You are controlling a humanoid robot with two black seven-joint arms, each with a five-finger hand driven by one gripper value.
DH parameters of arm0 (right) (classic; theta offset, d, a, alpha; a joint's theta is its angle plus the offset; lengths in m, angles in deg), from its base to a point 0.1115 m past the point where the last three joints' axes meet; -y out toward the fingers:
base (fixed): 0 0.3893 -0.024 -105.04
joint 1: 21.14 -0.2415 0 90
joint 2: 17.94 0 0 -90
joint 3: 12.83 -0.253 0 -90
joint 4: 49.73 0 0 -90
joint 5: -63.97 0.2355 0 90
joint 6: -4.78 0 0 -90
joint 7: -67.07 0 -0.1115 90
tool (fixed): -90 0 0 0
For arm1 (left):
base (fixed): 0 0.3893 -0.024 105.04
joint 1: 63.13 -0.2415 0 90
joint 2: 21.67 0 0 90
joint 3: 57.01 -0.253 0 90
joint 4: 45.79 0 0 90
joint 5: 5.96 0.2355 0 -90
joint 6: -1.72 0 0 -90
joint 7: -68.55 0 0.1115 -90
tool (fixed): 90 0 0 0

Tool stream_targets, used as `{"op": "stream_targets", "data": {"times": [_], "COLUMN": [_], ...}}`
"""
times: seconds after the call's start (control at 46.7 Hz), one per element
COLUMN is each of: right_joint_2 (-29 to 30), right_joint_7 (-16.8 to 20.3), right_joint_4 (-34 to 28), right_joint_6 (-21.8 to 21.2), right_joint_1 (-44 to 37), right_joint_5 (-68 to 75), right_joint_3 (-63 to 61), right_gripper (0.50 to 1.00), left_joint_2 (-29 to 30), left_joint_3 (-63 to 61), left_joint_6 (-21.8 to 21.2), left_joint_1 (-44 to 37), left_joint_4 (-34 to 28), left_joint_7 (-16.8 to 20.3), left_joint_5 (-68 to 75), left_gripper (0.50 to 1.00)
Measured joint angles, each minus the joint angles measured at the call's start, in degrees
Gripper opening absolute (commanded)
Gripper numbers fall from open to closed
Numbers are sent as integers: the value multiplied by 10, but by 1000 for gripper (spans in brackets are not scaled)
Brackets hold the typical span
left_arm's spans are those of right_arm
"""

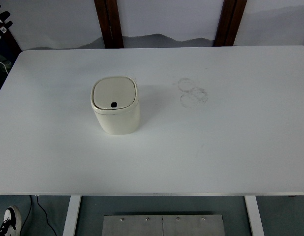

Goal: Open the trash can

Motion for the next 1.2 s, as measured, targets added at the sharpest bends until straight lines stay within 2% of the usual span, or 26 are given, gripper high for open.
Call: {"op": "stream_targets", "data": {"times": [0.171,0.257,0.321,0.471,0.557,0.75,1.05,1.2], "right_joint_2": [0,0,0,0,0,0,0,0], "right_joint_7": [0,0,0,0,0,0,0,0], "right_joint_4": [0,0,0,0,0,0,0,0], "right_joint_6": [0,0,0,0,0,0,0,0], "right_joint_1": [0,0,0,0,0,0,0,0], "right_joint_5": [0,0,0,0,0,0,0,0], "right_joint_3": [0,0,0,0,0,0,0,0], "right_gripper": [995,995,995,995,995,995,995,995], "left_joint_2": [1,2,3,3,3,3,3,0], "left_joint_3": [-1,-2,-3,-6,-8,-84,-310,-385], "left_joint_6": [-2,-2,-2,-6,-11,-32,-27,-26], "left_joint_1": [2,8,29,72,92,163,314,365], "left_joint_4": [0,6,14,49,68,112,191,235], "left_joint_7": [-6,-28,-64,-182,-219,-232,-261,-293], "left_joint_5": [0,1,3,6,10,74,95,95], "left_gripper": [1000,1000,1000,1000,1000,1000,1000,1000]}}
